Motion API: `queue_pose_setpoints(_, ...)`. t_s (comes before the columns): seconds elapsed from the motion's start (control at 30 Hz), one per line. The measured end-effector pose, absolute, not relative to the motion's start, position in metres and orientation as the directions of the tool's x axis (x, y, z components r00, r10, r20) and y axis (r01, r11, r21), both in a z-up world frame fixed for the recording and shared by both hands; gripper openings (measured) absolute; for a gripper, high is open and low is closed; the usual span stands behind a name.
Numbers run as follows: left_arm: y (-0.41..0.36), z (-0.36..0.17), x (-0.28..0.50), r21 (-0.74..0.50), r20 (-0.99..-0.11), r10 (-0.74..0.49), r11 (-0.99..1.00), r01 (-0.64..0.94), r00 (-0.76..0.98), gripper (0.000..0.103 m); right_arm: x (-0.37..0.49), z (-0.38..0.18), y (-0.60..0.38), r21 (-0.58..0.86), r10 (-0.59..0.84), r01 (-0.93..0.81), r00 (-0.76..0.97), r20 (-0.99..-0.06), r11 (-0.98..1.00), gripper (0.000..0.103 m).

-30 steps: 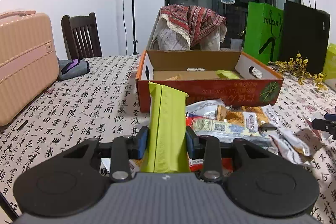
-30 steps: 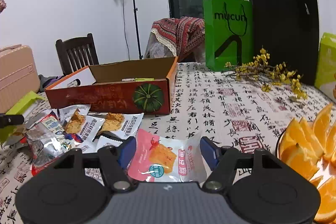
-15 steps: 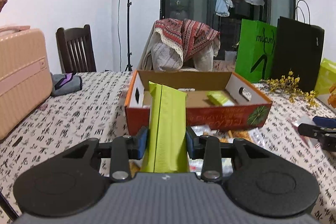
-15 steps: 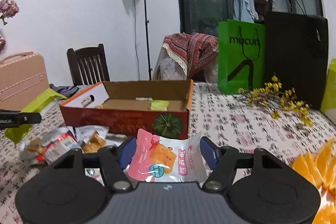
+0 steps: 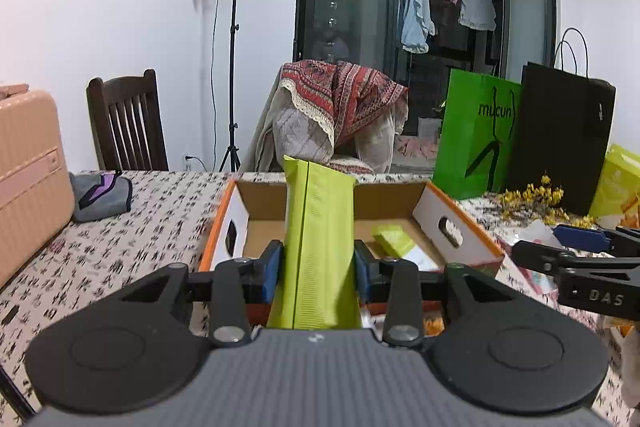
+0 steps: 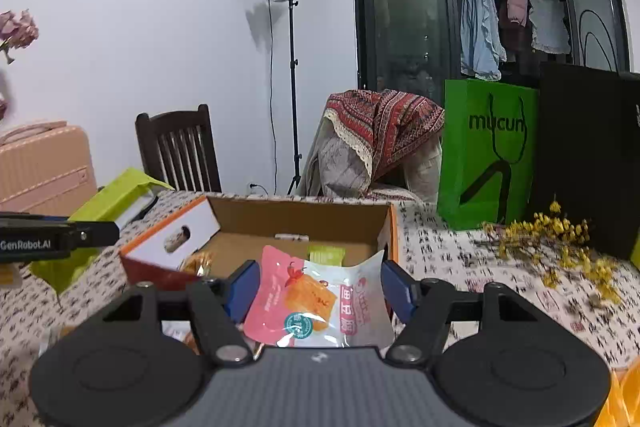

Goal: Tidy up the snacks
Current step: 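Carry both packets into the cardboard box and open both grippers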

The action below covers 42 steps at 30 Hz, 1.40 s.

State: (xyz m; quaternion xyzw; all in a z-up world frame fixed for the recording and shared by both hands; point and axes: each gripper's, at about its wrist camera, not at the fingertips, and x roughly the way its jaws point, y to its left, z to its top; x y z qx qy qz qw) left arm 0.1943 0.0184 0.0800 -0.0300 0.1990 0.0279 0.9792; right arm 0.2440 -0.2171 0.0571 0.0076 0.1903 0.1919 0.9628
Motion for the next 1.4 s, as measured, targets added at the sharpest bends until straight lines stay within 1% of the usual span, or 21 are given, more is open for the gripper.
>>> queue_pose_setpoints(0.17, 0.015, 0.089, 0.215, -0.049, -0.381, 0.051, 0.996, -0.075, 0.923, 0.037, 0.270, 0.066, -0.206, 0.082, 0.363, -0.359, 0.858, -0.364, 0.930, 0.066)
queue_pose_setpoints(0.47, 0.021, 0.095, 0.264, -0.062, -0.388, 0.098, 0.989, -0.132, 0.916, 0.037, 0.323, 0.067, -0.184, 0.104, 0.338, -0.324, 0.854, -0.396, 0.940, 0.066)
queue_pose_setpoints(0.63, 0.029, 0.083, 0.290, -0.074, -0.402, 0.125, 0.983, -0.169, 0.907, 0.037, 0.345, 0.058, -0.176, 0.138, 0.329, -0.298, 0.853, -0.406, 0.944, 0.066)
queue_pose_setpoints(0.73, 0.033, 0.073, 0.300, -0.055, -0.399, 0.146, 0.982, -0.183, 0.905, 0.037, 0.351, 0.049, -0.174, 0.139, 0.328, -0.297, 0.857, -0.397, 0.945, 0.066)
queue_pose_setpoints(0.93, 0.041, 0.053, 0.313, -0.053, -0.409, 0.169, 0.977, -0.209, 0.897, 0.037, 0.360, 0.026, -0.170, 0.146, 0.334, -0.301, 0.861, -0.383, 0.942, 0.066)
queue_pose_setpoints(1.07, 0.042, 0.044, 0.319, -0.045, -0.427, 0.157, 0.980, -0.194, 0.890, 0.038, 0.363, 0.019, -0.167, 0.128, 0.341, -0.317, 0.859, -0.383, 0.940, 0.065)
queue_pose_setpoints(1.17, 0.042, 0.039, 0.319, -0.041, -0.425, 0.152, 0.982, -0.186, 0.893, 0.040, 0.364, 0.016, -0.167, 0.115, 0.343, -0.324, 0.858, -0.383, 0.939, 0.066)
queue_pose_setpoints(1.2, 0.042, 0.039, 0.319, -0.041, -0.422, 0.152, 0.982, -0.186, 0.894, 0.043, 0.364, 0.015, -0.167, 0.110, 0.344, -0.328, 0.856, -0.385, 0.938, 0.068)
queue_pose_setpoints(1.23, 0.042, 0.040, 0.319, -0.043, -0.415, 0.153, 0.981, -0.187, 0.897, 0.047, 0.364, 0.015, -0.168, 0.112, 0.343, -0.326, 0.856, -0.388, 0.939, 0.074)
queue_pose_setpoints(1.27, 0.042, 0.040, 0.317, -0.046, -0.407, 0.152, 0.981, -0.187, 0.901, 0.063, 0.364, 0.014, -0.169, 0.123, 0.348, -0.326, 0.853, -0.389, 0.937, 0.081)
queue_pose_setpoints(1.3, 0.043, 0.041, 0.316, -0.046, -0.399, 0.160, 0.980, -0.195, 0.903, 0.084, 0.364, 0.014, -0.171, 0.136, 0.357, -0.330, 0.848, -0.392, 0.934, 0.083)
queue_pose_setpoints(1.33, 0.042, 0.042, 0.315, -0.043, -0.389, 0.178, 0.977, -0.211, 0.904, 0.093, 0.364, 0.014, -0.172, 0.147, 0.366, -0.335, 0.842, -0.395, 0.930, 0.086)
queue_pose_setpoints(1.37, 0.042, 0.043, 0.313, -0.041, -0.373, 0.199, 0.972, -0.231, 0.906, 0.103, 0.365, 0.014, -0.173, 0.156, 0.371, -0.337, 0.838, -0.399, 0.929, 0.092)
queue_pose_setpoints(1.4, 0.042, 0.043, 0.311, -0.041, -0.357, 0.212, 0.969, -0.242, 0.910, 0.103, 0.366, 0.014, -0.174, 0.163, 0.372, -0.335, 0.836, -0.404, 0.928, 0.097)
